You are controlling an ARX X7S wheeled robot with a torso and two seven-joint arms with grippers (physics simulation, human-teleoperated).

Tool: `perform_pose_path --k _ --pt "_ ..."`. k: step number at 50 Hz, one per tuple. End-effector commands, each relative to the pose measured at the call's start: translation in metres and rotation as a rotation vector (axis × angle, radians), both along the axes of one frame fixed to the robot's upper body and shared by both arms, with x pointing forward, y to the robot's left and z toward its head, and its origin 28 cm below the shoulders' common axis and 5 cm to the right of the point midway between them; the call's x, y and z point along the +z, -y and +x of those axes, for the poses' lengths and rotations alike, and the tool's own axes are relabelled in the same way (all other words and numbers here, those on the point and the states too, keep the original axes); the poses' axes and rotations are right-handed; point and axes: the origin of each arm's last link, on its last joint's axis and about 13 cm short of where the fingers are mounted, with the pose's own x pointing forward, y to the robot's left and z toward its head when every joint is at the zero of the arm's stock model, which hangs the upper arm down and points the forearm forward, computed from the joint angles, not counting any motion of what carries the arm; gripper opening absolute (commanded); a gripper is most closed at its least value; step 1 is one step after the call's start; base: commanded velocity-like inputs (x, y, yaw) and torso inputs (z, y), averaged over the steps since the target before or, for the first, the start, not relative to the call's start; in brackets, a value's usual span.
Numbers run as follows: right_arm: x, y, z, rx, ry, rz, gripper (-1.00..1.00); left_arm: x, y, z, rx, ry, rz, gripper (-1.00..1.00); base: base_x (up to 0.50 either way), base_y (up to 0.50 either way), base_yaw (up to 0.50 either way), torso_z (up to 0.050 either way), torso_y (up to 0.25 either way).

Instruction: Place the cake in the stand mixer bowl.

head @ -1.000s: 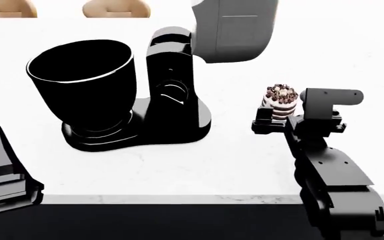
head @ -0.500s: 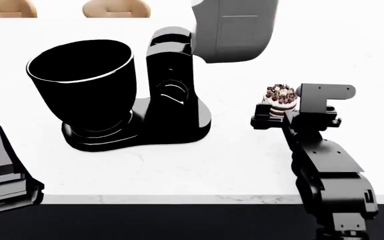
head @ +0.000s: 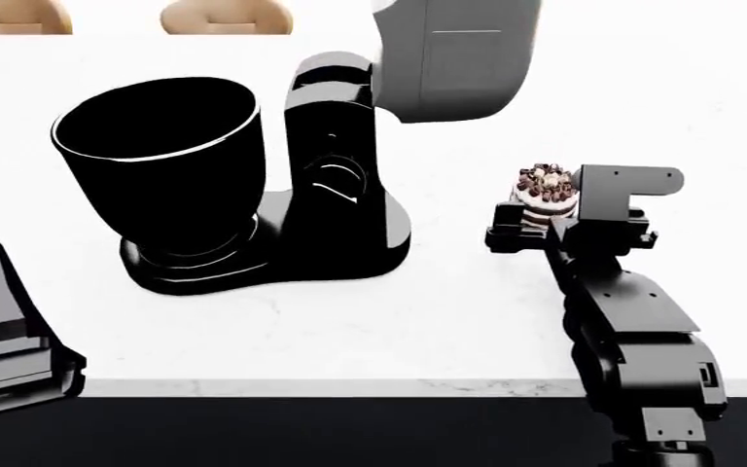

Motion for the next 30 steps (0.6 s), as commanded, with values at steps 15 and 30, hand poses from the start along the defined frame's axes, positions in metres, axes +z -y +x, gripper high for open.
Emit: perform_pose_path --k 15,30 --pt "-0.001 0.001 -0.002 0.007 0.006 -0.007 -1.00 0.000 0.001 0.000 -0.002 0.000 0.002 1.00 0.00 0.00 0.00 0.000 0.000" --pt "0.028 -0.006 -0.059 0.067 0.117 -0.048 -1.00 0.001 0.001 -0.001 -0.005 0.004 0.001 1.00 0.00 0.00 0.00 0.000 0.001"
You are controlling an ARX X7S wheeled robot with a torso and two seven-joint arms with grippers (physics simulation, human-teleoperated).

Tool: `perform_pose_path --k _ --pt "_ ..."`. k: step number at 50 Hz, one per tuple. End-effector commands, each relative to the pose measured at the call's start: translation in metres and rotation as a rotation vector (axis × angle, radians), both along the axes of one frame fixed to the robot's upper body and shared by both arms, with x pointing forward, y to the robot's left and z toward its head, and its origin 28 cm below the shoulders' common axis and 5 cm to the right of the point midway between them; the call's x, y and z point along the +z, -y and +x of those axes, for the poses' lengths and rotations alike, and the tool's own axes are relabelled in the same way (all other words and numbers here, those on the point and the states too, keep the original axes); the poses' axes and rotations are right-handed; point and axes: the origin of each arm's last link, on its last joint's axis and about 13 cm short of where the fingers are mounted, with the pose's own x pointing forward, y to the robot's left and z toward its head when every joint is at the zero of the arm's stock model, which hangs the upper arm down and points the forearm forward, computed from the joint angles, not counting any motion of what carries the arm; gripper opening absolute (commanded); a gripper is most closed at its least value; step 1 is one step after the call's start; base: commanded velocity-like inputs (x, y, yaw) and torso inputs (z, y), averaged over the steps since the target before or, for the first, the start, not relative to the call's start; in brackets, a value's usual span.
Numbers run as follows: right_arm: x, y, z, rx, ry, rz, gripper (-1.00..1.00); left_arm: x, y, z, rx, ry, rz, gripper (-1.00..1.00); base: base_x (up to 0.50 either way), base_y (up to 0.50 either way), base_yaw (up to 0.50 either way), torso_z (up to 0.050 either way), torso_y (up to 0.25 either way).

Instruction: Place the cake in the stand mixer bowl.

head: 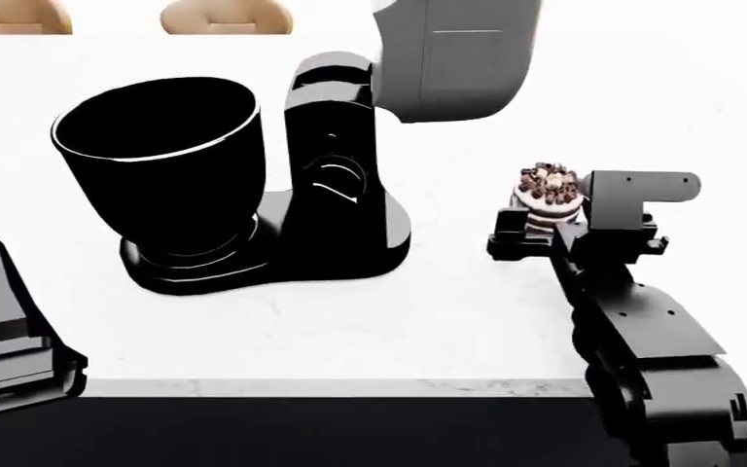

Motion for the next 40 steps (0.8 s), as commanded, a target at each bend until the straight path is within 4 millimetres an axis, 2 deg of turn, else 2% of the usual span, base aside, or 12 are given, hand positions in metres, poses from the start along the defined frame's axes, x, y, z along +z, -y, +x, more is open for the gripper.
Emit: perform_pose_path --k 1,12,19,23,30,35,40 --pt "0.020 -0.004 -0.042 0.042 0.088 -0.043 -1.00 0.001 0.000 -0.001 -0.004 0.003 -0.001 1.00 0.00 0.00 0.00 0.000 0.000" --pt "0.018 -0.007 -0.093 0.062 0.124 -0.026 -1.00 0.001 0.001 -0.001 -0.007 0.003 0.000 1.00 0.00 0.00 0.00 0.000 0.001" --pt "0.018 -0.019 -0.129 0.148 0.168 -0.035 -1.00 0.001 0.001 -0.002 -0.009 0.002 0.001 1.00 0.00 0.00 0.00 0.000 0.001" --pt "0.025 -0.030 -0.146 0.208 0.218 -0.066 -1.00 0.000 0.002 -0.001 -0.014 0.001 0.002 1.00 0.00 0.00 0.00 0.000 0.000" --pt "0.036 -0.045 -0.157 0.315 0.283 -0.102 -1.00 0.000 0.002 0.000 -0.013 -0.001 -0.003 1.00 0.00 0.00 0.00 0.000 0.001" --pt "0.050 -0.063 -0.166 0.461 0.364 -0.143 -1.00 0.000 0.002 -0.001 -0.013 0.002 -0.003 1.00 0.00 0.00 0.00 0.000 0.000" --pt "0.049 -0.074 -0.175 0.542 0.371 -0.155 -1.00 0.000 0.002 -0.001 -0.013 0.001 -0.003 1.00 0.00 0.00 0.00 0.000 0.002"
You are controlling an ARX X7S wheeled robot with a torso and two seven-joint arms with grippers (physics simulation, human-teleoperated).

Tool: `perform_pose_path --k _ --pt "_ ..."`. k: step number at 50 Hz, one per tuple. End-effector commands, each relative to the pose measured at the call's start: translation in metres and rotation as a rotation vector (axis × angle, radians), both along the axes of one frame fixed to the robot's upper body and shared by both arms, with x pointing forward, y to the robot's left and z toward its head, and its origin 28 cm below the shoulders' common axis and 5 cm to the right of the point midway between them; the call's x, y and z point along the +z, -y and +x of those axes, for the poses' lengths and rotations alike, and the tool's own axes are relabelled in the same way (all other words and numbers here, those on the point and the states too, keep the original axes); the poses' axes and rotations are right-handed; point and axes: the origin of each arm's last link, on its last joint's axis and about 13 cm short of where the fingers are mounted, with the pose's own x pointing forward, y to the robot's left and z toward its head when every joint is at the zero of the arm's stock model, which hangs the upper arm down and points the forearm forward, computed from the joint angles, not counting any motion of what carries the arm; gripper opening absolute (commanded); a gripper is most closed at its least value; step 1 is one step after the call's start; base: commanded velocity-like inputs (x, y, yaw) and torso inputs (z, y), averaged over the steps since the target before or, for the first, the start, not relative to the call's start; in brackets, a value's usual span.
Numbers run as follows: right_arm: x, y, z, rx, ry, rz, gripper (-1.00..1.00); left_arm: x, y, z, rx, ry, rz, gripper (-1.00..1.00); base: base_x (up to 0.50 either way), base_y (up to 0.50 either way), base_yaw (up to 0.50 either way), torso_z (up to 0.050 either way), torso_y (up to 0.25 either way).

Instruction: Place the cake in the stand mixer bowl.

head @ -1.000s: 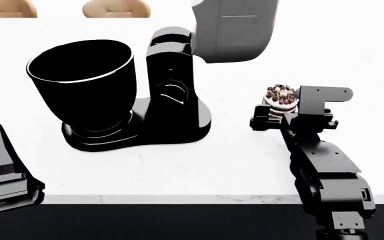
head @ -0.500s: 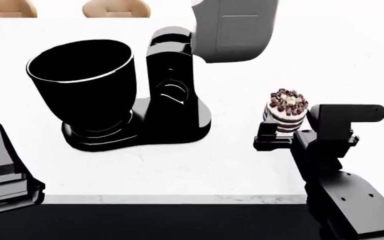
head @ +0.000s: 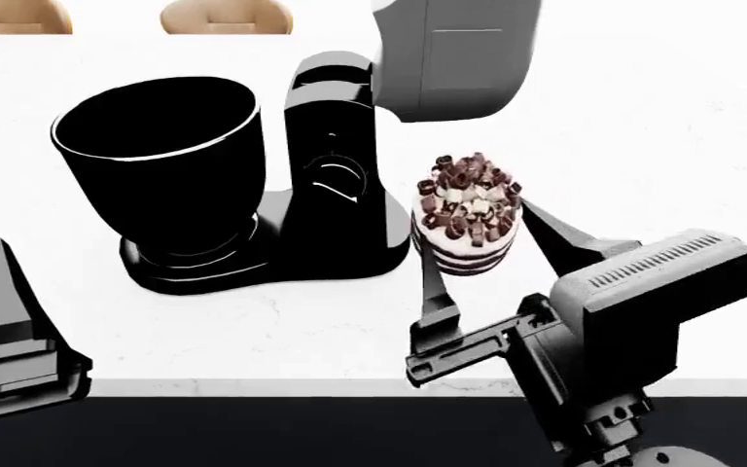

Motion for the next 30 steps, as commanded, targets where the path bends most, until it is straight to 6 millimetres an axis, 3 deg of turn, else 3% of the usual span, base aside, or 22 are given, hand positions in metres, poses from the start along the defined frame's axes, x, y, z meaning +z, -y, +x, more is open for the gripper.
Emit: perform_pose_path --k 1,10,23,30 --pt "0.005 -0.018 -0.033 0.175 0.036 -0.054 -1.00 0.000 0.000 0.000 -0.001 0.000 -0.003 1.00 0.00 0.00 0.00 0.000 0.000" --pt "0.011 -0.031 -0.030 0.254 0.058 -0.077 -1.00 0.001 0.000 0.000 -0.002 0.004 -0.003 1.00 0.00 0.00 0.00 0.000 0.000" --pt "0.025 -0.056 -0.003 0.348 0.100 -0.088 -1.00 0.000 -0.001 0.001 -0.003 0.000 -0.008 1.00 0.00 0.00 0.00 0.000 0.001" --pt "0.039 -0.065 -0.003 0.389 0.158 -0.106 -1.00 -0.001 -0.002 0.001 -0.001 -0.002 -0.010 1.00 0.00 0.00 0.00 0.002 0.001"
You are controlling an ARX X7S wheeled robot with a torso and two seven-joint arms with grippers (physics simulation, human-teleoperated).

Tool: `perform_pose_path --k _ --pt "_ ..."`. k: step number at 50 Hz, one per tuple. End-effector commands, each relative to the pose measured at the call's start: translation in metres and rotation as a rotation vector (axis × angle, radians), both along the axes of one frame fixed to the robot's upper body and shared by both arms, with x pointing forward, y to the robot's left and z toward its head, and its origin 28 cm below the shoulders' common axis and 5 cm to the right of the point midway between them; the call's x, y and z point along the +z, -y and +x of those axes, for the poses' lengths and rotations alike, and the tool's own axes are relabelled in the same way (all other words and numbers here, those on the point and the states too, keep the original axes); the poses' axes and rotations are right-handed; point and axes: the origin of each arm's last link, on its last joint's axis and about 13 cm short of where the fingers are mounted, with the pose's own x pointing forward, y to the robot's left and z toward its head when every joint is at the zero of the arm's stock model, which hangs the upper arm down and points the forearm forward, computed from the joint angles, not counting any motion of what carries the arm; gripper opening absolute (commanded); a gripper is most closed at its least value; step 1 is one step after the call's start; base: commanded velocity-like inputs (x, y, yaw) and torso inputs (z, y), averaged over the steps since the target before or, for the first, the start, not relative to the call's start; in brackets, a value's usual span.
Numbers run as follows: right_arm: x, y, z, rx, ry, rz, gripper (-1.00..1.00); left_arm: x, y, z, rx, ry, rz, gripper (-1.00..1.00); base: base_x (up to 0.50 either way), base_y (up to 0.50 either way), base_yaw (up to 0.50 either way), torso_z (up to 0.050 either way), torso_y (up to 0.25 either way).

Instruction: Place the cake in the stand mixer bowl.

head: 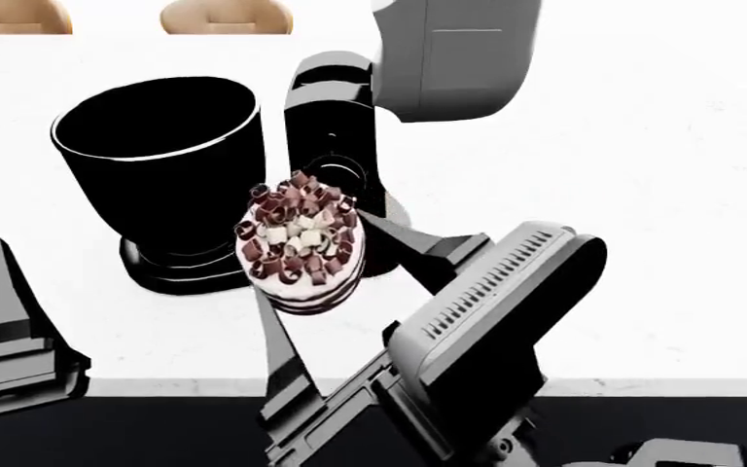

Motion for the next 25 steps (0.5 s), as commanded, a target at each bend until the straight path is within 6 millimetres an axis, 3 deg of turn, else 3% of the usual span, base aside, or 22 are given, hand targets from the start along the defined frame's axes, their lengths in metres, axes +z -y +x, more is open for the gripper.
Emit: perform_pose_path --k 1,12,25 --pt "0.023 -0.016 0.009 0.051 0.124 -0.004 -1.00 -0.001 -0.001 0.001 0.000 -0.002 -0.003 1.00 0.00 0.00 0.00 0.000 0.000" --pt "0.032 -0.023 0.017 0.064 0.151 -0.003 -1.00 -0.002 -0.002 0.001 0.003 -0.005 -0.008 1.00 0.00 0.00 0.00 0.000 0.001" --pt "0.038 -0.032 0.053 0.048 0.115 0.046 -1.00 -0.002 -0.001 0.001 0.000 -0.008 -0.009 1.00 0.00 0.00 0.00 0.000 0.001"
